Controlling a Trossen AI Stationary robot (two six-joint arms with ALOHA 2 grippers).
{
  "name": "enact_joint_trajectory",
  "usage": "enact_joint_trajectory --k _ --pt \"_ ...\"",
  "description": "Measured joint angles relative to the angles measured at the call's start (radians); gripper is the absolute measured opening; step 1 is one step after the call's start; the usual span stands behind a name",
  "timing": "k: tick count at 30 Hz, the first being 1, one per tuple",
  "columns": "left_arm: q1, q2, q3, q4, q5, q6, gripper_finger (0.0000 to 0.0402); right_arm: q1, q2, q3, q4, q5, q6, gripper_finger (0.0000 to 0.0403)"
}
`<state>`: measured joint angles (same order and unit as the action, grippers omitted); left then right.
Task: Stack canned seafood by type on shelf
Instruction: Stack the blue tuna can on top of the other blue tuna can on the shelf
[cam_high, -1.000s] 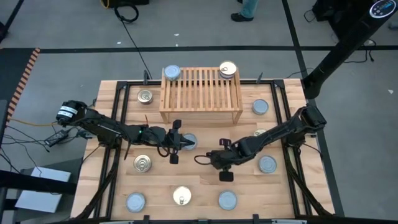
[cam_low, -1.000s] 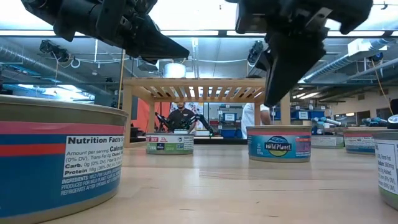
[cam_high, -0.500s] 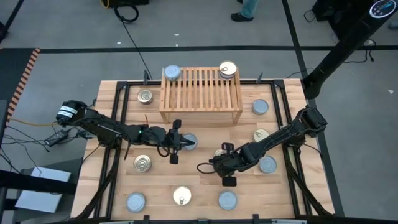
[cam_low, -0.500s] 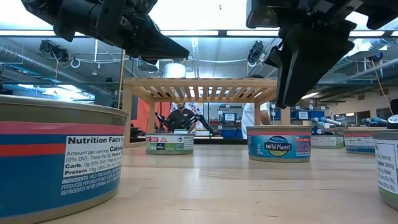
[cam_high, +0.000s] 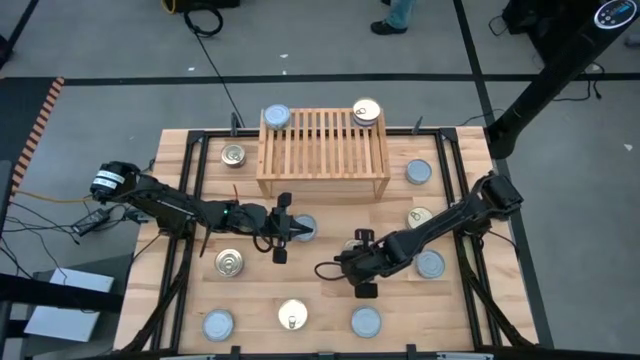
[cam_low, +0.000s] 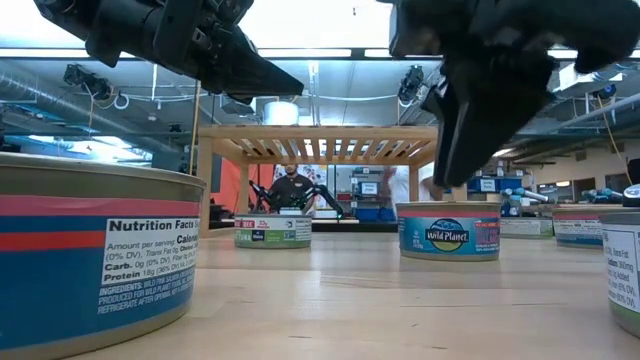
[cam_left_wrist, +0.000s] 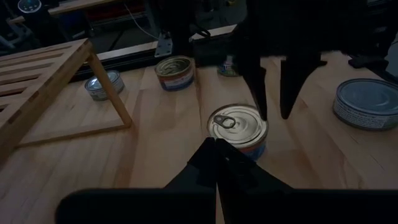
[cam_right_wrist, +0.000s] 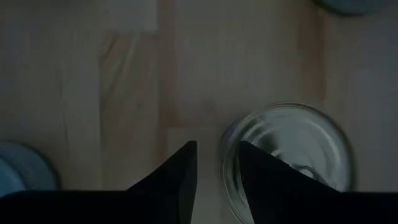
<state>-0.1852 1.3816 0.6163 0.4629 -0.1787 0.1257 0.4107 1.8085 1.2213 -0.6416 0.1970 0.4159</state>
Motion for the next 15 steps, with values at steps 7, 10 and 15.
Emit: enact_joint_trajectory --k 7,10,15 --pt "0.0 0.0 0.0 -0.006 0.0 0.0 0.0004 0.001 0.002 0.0 0.005 -0.003 0.011 0.0129" --pt "0.0 0.0 0.0 -0.006 0.0 0.0 0.0004 0.001 0.001 0.0 0.002 -0.003 0.026 0.0129" --pt "0.0 0.0 0.0 -0.006 0.0 0.0 0.0004 0.006 0.006 0.0 -0.001 -0.002 0.03 0.0128"
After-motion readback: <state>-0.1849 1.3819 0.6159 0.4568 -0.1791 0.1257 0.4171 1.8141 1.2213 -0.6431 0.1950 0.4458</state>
